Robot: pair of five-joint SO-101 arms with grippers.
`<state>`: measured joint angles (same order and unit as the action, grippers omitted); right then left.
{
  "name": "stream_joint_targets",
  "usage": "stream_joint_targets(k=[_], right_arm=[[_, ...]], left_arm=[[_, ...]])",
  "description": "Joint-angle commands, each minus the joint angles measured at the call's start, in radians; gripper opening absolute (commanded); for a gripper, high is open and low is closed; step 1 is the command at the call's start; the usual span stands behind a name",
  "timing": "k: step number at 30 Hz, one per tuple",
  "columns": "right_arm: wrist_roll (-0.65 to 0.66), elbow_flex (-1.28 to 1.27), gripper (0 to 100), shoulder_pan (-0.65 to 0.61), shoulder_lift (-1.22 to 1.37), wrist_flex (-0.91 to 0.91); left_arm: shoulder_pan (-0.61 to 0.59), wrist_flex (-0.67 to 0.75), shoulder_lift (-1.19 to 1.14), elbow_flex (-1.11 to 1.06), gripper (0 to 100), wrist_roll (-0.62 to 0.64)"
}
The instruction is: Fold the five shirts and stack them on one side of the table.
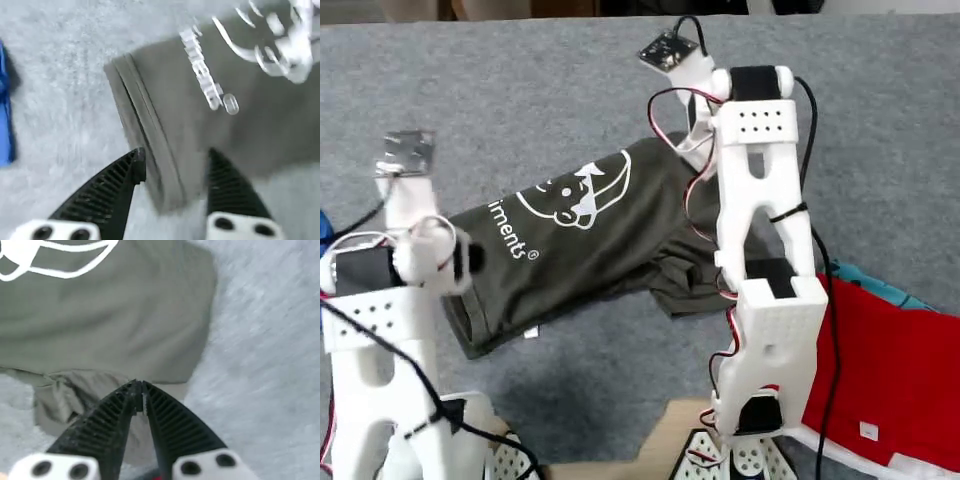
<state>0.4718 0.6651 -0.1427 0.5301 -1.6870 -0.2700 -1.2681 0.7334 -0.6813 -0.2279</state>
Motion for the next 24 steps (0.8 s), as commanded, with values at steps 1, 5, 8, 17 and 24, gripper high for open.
stream_joint_targets(k=[1,5,8,17,24], right_arm=[[-0.048,-0.081,0.5,-0.007,-0.008,0.012],[-0.049,-0.165,0.5,0.004,-0.018,0.02],[-0.043,-0.243,0.5,0.018,-0.045,0.064],[0.046,-0.618,0.5,0.153,-0.008,0.394],[0.092,-0.627,0.5,0.18,-0.064,0.374]], left_arm=[[-0.011,0.39,-0.099,-0.181,7,0.143],[-0.018,0.637,-0.292,-0.284,2,0.158],[-0.043,0.66,-0.45,-0.255,2,0.158],[-0.198,0.482,-0.722,0.026,2,0.109],[-0.18,0.413,-0.745,0.084,2,0.011]])
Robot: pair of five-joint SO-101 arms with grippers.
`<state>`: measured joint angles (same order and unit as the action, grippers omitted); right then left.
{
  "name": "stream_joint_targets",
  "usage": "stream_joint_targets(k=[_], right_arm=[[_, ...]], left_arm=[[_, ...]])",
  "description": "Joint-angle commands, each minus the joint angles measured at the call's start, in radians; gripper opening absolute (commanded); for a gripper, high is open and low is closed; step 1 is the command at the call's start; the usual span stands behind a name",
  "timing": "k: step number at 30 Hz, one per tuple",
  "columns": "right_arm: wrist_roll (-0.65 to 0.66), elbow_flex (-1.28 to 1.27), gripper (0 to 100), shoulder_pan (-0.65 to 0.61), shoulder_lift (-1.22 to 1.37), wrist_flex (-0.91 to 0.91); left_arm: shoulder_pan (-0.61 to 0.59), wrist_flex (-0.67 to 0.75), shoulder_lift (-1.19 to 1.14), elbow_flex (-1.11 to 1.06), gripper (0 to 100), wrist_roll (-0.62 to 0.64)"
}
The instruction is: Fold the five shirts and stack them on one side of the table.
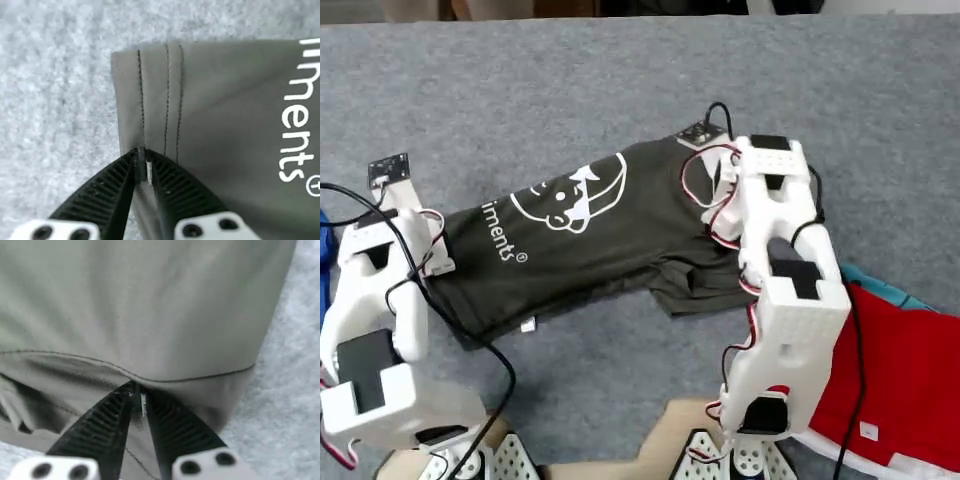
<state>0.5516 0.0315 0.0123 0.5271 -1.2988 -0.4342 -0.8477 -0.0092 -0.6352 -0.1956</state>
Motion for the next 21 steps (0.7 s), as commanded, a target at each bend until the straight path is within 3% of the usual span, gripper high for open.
stream_joint_targets(k=[1,9,15,21], right_arm=[[0.012,0.013,0.5,0.012,-0.094,-0.031],[0.051,0.021,0.5,-0.064,-0.412,-0.129],[0.054,-0.019,0.5,-0.102,-0.433,-0.172],[0.023,-0.251,0.5,-0.234,-0.444,-0.043]], left_arm=[[-0.008,-0.009,-0.002,0.041,2,-0.021],[0.052,-0.163,0.176,0.14,2,-0.015],[0.052,-0.279,0.398,0.138,2,-0.02],[0.051,-0.338,0.579,0.023,2,-0.023]])
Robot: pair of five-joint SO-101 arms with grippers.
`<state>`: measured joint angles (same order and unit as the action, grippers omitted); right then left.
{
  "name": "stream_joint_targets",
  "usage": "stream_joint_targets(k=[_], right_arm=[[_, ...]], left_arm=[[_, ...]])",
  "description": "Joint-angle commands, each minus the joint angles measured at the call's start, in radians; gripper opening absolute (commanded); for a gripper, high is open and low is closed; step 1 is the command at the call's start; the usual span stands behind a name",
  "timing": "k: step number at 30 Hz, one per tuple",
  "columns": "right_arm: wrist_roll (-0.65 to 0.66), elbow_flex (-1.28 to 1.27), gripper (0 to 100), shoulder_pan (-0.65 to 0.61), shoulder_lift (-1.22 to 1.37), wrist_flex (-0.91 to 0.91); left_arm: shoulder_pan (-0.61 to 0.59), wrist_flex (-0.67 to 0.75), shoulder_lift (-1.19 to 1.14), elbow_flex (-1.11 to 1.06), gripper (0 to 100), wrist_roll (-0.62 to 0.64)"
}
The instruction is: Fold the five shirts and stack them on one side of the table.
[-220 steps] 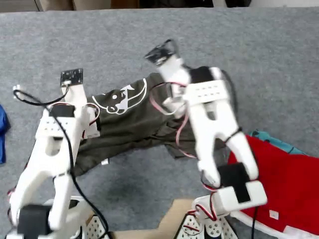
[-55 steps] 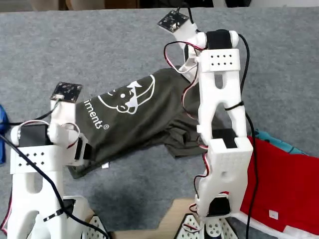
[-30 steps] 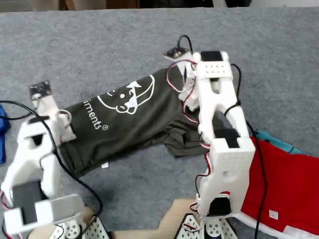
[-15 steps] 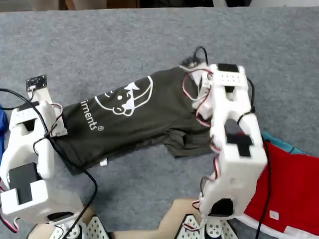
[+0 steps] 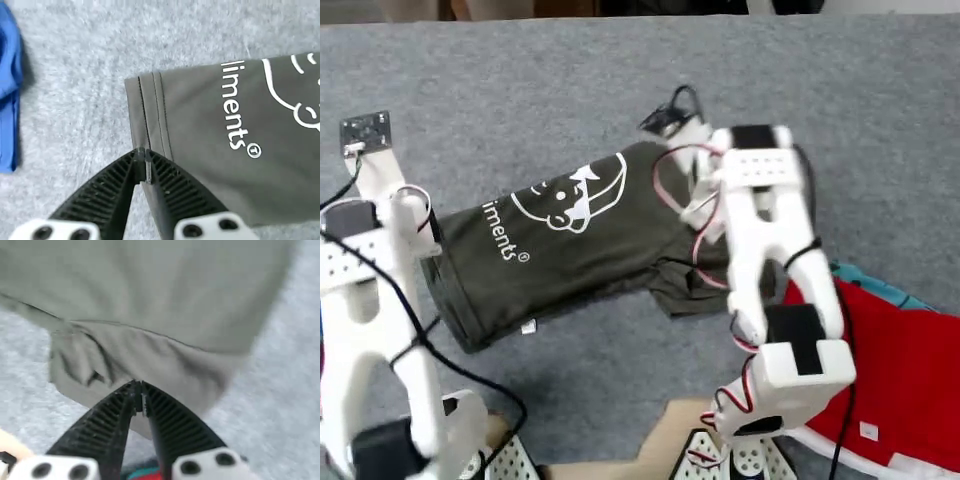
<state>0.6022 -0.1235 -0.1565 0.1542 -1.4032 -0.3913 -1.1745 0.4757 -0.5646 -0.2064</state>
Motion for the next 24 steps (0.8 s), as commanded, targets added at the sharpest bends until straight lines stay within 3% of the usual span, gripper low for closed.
stream_joint_targets(k=[1,8,16,24], right_arm=[[-0.037,-0.139,0.5,-0.09,-0.071,0.084],[-0.075,-0.4,0.5,-0.151,-0.071,0.253],[-0.072,-0.518,0.5,-0.189,-0.105,0.249],[-0.072,-0.472,0.5,-0.211,-0.381,0.163]], left_arm=[[0.008,-0.006,0.122,-0.091,2,-0.021],[-0.012,0.071,0.331,-0.387,2,-0.121],[-0.023,0.072,0.49,-0.493,2,-0.129],[-0.021,0.084,0.501,-0.517,2,-0.129]])
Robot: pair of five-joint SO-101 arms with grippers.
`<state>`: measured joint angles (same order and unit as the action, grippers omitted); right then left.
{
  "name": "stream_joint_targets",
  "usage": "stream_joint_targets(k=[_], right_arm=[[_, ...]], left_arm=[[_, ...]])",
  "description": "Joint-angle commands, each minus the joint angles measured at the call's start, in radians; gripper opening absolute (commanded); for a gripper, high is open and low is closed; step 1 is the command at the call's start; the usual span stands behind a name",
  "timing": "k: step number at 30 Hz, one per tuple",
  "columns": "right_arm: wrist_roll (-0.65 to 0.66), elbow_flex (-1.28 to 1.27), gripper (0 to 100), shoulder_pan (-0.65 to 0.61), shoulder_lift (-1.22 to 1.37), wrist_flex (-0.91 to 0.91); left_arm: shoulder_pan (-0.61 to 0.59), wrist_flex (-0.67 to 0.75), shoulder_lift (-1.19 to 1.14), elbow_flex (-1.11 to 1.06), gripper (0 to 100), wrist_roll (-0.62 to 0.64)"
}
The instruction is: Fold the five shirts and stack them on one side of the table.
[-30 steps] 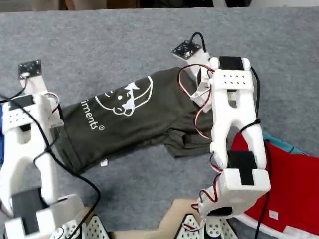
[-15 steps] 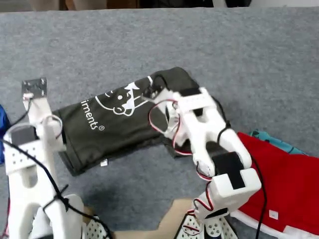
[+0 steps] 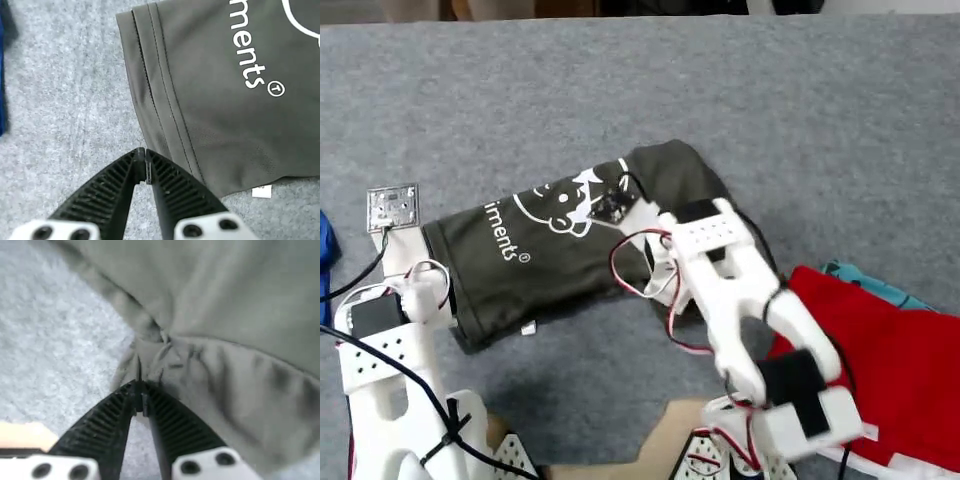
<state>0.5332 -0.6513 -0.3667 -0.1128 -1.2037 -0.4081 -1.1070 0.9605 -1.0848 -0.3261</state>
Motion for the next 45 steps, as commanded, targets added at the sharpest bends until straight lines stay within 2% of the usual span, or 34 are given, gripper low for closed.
stream_joint_targets(k=[1,5,12,20,26,28,35,42,45], right_arm=[[-0.003,0.07,0.5,0.016,-0.131,-0.048],[0.048,0.093,0.5,0.088,-0.12,-0.043],[0.055,0.099,0.5,0.199,-0.002,0.026],[0.055,0.105,0.5,0.193,0.002,0.029],[0.054,0.039,0.5,0.147,0.116,0.146],[0.049,0.03,0.5,0.116,0.139,0.13],[0.054,0.022,0.5,0.081,0.041,0.058],[0.081,-0.183,0.5,0.077,0.019,0.206],[0.083,-0.197,0.5,0.064,0.005,0.17]], left_arm=[[-0.005,0.017,0.016,0.003,2,-0.009],[-0.005,0.017,0.016,0.003,2,-0.009],[-0.005,0.011,0.019,0.003,2,-0.009],[-0.005,0.015,0.018,0.003,2,-0.009],[-0.003,0.017,0.016,0.002,2,-0.008],[-0.003,0.017,0.016,0.002,2,-0.009],[-0.003,0.018,0.022,-0.037,2,-0.011],[-0.003,0.052,0.018,-0.043,2,-0.011],[-0.003,0.078,0.016,-0.058,2,-0.011]])
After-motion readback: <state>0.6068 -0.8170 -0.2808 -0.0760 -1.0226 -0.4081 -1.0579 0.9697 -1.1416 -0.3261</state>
